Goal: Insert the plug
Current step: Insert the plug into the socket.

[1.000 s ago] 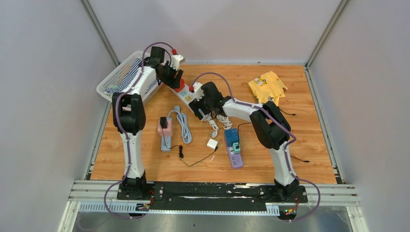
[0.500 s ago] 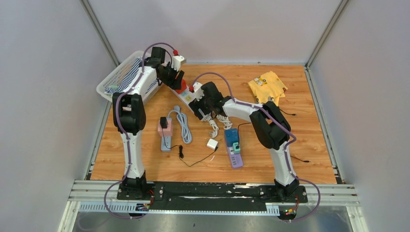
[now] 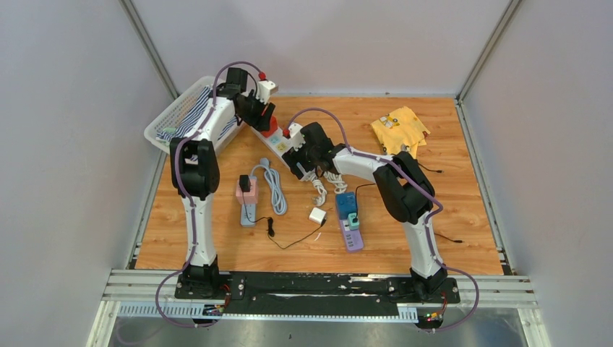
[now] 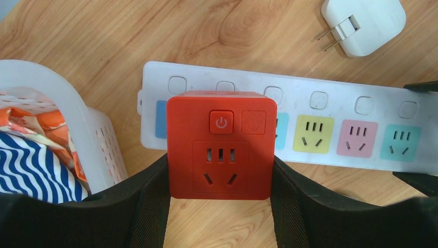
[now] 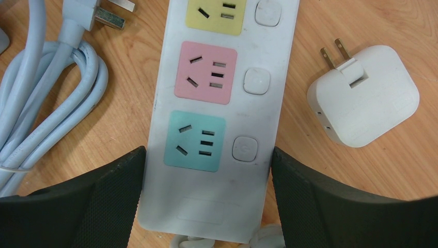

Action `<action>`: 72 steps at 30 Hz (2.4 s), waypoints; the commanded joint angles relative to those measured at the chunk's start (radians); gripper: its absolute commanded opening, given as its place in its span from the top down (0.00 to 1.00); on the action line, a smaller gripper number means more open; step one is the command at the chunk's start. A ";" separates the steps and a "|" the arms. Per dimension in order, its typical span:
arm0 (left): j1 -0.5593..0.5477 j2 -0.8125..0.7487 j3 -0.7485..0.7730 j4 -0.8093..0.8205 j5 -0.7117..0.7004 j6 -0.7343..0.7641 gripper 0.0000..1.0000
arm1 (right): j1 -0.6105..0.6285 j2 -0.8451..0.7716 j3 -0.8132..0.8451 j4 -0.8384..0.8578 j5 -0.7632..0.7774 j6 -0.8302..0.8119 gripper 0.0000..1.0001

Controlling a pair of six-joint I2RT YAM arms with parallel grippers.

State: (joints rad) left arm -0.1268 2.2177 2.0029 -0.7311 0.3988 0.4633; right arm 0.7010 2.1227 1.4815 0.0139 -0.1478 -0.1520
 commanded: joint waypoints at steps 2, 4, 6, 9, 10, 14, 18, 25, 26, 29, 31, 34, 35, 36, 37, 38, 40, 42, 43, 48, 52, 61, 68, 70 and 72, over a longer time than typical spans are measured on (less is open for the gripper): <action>-0.004 0.025 0.008 0.002 0.014 0.008 1.00 | 0.020 0.026 -0.040 -0.114 -0.009 -0.004 0.51; -0.004 0.026 0.003 0.002 0.008 0.012 1.00 | 0.021 0.026 -0.041 -0.114 -0.011 -0.003 0.51; -0.004 0.032 0.003 0.002 0.001 0.015 1.00 | 0.021 0.026 -0.041 -0.115 -0.012 -0.004 0.51; -0.004 0.035 0.001 0.001 -0.018 0.018 1.00 | 0.020 0.023 -0.043 -0.114 -0.008 -0.004 0.51; -0.004 0.035 0.000 0.001 -0.026 0.021 1.00 | 0.020 0.023 -0.043 -0.114 -0.008 -0.004 0.51; -0.002 0.029 -0.013 0.001 -0.041 0.020 1.00 | 0.020 0.026 -0.042 -0.114 -0.006 -0.004 0.51; 0.006 0.012 -0.037 -0.003 0.027 0.018 1.00 | 0.020 0.028 -0.041 -0.114 -0.008 -0.004 0.51; 0.023 0.023 -0.027 -0.027 0.014 0.019 1.00 | 0.020 0.026 -0.043 -0.114 -0.014 0.001 0.51; 0.024 0.021 -0.026 -0.029 0.012 0.019 1.00 | 0.020 0.027 -0.041 -0.114 -0.015 0.002 0.51; 0.024 0.022 -0.022 -0.030 0.017 0.017 1.00 | 0.020 0.030 -0.041 -0.114 -0.016 0.003 0.51; 0.023 0.026 -0.019 -0.031 0.020 0.014 1.00 | 0.020 0.033 -0.038 -0.115 -0.017 0.003 0.51; 0.021 0.044 -0.021 -0.029 0.006 0.010 1.00 | 0.020 0.036 -0.036 -0.114 -0.019 0.006 0.51; 0.020 0.053 -0.019 -0.029 -0.010 0.001 1.00 | 0.020 0.036 -0.037 -0.114 -0.019 0.008 0.51; 0.019 0.063 -0.017 -0.030 -0.022 -0.004 1.00 | 0.020 0.036 -0.037 -0.114 -0.020 0.008 0.51; 0.017 0.072 -0.018 -0.031 -0.030 -0.005 1.00 | 0.020 0.036 -0.037 -0.114 -0.019 0.008 0.51; 0.015 0.078 -0.021 -0.031 -0.035 -0.005 1.00 | 0.021 0.037 -0.037 -0.114 -0.018 0.006 0.51; 0.010 0.086 -0.029 -0.030 -0.059 -0.006 1.00 | 0.021 0.041 -0.036 -0.114 -0.019 0.007 0.51; 0.006 0.092 -0.044 -0.029 -0.087 -0.005 1.00 | 0.020 0.045 -0.032 -0.114 -0.022 0.009 0.51; 0.006 0.095 -0.052 -0.030 -0.092 -0.005 1.00 | 0.020 0.047 -0.030 -0.114 -0.023 0.009 0.51; -0.005 0.110 -0.072 -0.031 -0.166 0.000 1.00 | 0.020 0.057 -0.023 -0.113 -0.027 0.011 0.51; -0.011 0.118 -0.100 -0.030 -0.197 0.001 1.00 | 0.021 0.061 -0.019 -0.113 -0.029 0.012 0.51; 0.018 0.157 -0.129 -0.031 -0.143 -0.049 1.00 | 0.018 0.056 -0.022 -0.114 -0.029 0.012 0.51; 0.000 0.132 -0.144 -0.031 -0.189 -0.003 0.97 | 0.016 0.059 -0.016 -0.113 -0.037 0.017 0.51; 0.000 0.116 -0.146 -0.031 -0.168 -0.001 0.84 | 0.016 0.056 -0.016 -0.113 -0.039 0.019 0.51; -0.002 0.095 -0.134 -0.030 -0.145 0.000 0.68 | 0.016 0.052 -0.012 -0.114 -0.035 0.019 0.49</action>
State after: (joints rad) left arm -0.1345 2.2372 1.9305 -0.6682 0.3382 0.4667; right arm 0.7010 2.1239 1.4818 0.0143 -0.1490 -0.1455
